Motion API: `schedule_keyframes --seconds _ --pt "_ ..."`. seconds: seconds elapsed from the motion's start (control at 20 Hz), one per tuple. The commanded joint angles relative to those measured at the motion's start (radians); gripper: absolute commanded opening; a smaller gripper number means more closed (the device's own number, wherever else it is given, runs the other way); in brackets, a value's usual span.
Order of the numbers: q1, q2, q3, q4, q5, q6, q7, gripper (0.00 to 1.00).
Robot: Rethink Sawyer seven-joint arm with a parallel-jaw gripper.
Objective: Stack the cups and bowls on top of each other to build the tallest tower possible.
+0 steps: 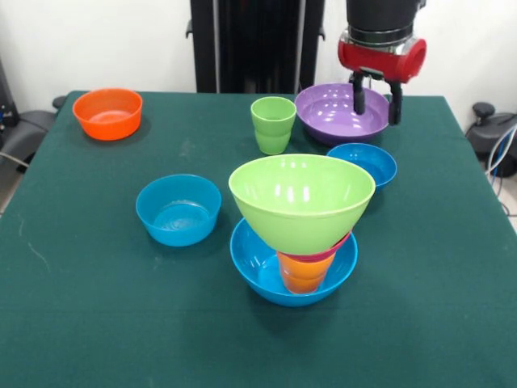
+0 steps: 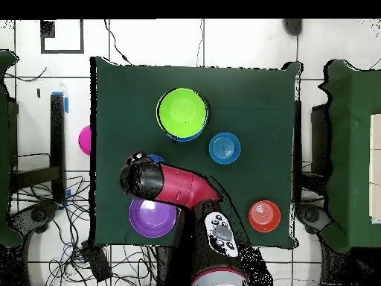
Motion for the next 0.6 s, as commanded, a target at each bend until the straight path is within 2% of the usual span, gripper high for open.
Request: schedule_keyframes --seconds 0.05,0.6 --pt "0.029 0.083 0.063 0.024 0.075 -0.12 0.228 1.0" --pt "0.011 0.103 0.089 0.065 0.124 -0.172 0.214 1.0"
